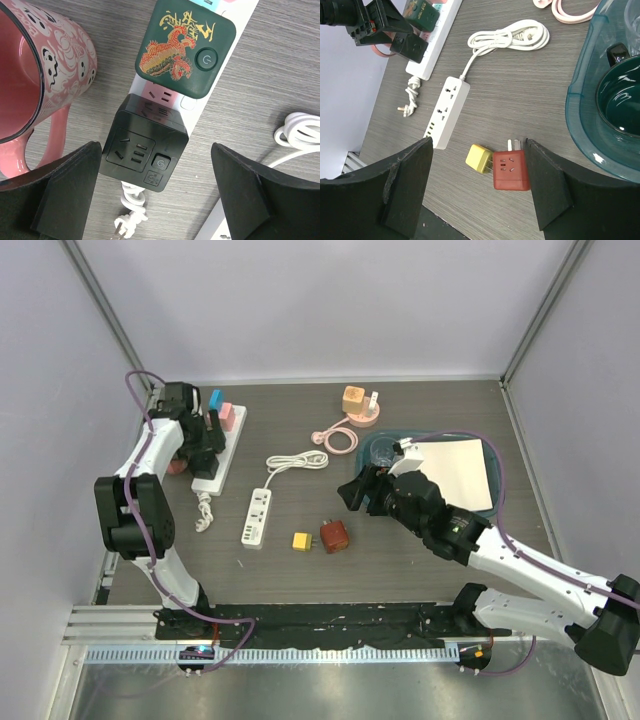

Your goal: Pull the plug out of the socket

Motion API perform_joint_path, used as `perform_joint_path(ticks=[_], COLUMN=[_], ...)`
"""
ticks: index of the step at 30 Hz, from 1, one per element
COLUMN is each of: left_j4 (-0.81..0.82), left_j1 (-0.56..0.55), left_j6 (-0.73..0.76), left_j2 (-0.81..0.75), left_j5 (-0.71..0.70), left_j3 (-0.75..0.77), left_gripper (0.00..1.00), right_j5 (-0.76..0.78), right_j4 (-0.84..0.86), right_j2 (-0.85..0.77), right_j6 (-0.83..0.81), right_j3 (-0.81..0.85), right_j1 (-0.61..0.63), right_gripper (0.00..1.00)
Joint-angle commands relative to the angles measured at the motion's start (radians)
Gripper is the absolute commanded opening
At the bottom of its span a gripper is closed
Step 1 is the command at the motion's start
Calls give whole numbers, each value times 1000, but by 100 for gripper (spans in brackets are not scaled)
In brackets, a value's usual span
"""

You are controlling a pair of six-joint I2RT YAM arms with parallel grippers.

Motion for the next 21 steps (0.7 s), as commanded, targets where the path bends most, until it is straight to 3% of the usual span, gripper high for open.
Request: perform_joint_path(ticks=[1,10,14,17,21], left_j4=[-34,-70,-100,-90,-103], left_j1=[1,-13,-13,-13,-11], left_j6=[14,-14,-35,-46,-49], left_j2=[8,6,-44,-77,-42], left_j5=[30,57,148,163,71], left_j3=[0,0,-14,-28,-3], left_gripper=[92,83,75,77,82], right_j5=[-9,-10,-44,-59,-67], right_j4=[22,27,54,79,76], right_j2=[-20,-23,-6,3,8], right_j6=[-6,-6,12,29,31], right_j3=[26,40,28,18,23], right_j1=[-1,-1,-1,-1,-1], right_gripper=[79,79,79,79,79])
